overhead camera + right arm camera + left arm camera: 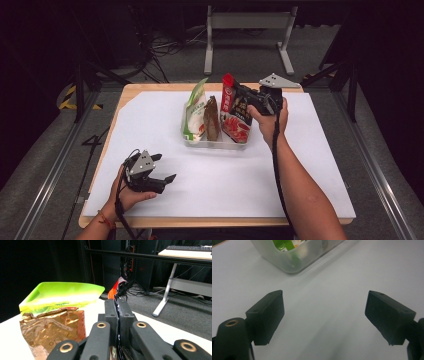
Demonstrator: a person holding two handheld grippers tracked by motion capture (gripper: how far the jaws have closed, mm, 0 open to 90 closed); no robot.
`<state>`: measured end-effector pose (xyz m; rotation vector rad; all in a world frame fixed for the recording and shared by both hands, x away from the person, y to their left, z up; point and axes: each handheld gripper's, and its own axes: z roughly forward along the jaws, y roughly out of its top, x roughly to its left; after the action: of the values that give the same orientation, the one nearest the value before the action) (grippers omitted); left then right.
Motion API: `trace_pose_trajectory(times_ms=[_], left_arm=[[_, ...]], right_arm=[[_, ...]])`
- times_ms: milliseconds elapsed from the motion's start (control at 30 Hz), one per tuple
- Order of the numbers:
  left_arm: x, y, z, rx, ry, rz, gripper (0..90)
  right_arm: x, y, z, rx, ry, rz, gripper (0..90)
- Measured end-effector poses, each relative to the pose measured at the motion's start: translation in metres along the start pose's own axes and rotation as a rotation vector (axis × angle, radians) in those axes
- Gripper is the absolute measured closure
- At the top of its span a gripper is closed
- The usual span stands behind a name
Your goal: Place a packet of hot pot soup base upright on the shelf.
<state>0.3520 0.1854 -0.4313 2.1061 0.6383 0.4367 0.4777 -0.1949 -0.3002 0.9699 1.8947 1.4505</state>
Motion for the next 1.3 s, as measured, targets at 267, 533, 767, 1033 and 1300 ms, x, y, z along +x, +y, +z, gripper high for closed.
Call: trace_pose_trajectory(times_ms=[267,533,767,1033,1300], left_arm=[[0.000,0.000,0.000,0.004,-0.001,0.001,16.8],[-0.001,0.000,0.000,0.004,0.001,0.007,16.8],[-0.001,0.001,0.001,0.006,0.001,0.007,16.7],[-0.001,0.001,0.002,0.006,0.001,0.003,16.7],[-0.002,0.001,0.002,0.012,-0.002,0.008,16.7]], right_arm=[[-0.005,-0.005,-0.003,0.001,0.006,0.002,87.7],[-0.006,-0.008,-0.006,0.014,0.010,-0.006,86.4],[-0.007,-0.011,-0.008,0.029,0.016,-0.015,85.0],[-0.009,-0.014,-0.011,0.041,0.025,-0.013,84.2],[-0.007,-0.013,-0.012,0.059,0.021,-0.041,83.3]])
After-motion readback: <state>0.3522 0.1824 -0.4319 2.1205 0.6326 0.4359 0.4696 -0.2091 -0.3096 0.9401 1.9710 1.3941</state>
